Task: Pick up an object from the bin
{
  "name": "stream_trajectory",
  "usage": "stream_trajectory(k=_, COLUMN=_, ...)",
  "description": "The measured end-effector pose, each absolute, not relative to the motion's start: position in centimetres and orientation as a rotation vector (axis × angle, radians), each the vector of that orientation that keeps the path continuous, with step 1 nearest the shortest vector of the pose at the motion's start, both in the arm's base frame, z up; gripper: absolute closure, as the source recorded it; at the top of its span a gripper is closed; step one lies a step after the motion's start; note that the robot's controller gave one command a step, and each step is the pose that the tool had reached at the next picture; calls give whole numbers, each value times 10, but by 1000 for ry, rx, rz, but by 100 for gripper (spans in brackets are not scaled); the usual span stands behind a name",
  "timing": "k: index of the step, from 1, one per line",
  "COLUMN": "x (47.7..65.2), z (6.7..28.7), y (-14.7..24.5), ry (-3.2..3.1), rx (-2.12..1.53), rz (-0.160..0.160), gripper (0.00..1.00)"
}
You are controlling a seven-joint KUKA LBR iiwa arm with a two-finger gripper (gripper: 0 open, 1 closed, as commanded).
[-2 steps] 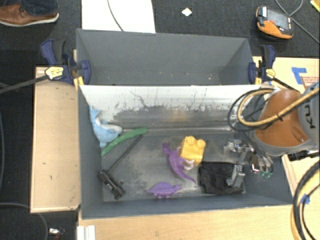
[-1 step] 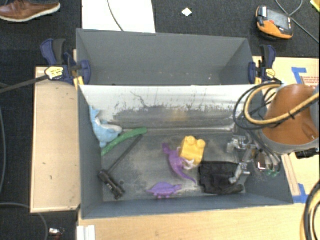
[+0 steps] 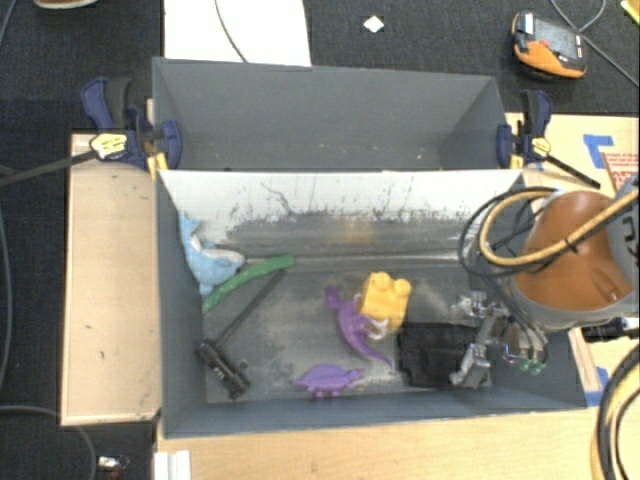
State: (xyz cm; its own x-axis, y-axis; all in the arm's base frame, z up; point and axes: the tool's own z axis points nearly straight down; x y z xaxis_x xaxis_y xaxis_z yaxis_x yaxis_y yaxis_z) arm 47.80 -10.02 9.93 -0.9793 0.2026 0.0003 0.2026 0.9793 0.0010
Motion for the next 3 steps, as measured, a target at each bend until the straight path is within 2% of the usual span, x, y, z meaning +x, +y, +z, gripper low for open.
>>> stream_trajectory(k=1, x=481, z=70, y=-103, ry=-3081, rx=-687, rz=-1, gripper=0)
stream_trajectory(k=2, x=488, z=72, y=-112, ry=-3101, rx=-553, rz=-1, gripper=100)
stream_trajectory(k=3, x=488, z=72, y=-111, ry=-3101, rx=-552, rz=-1, gripper=100)
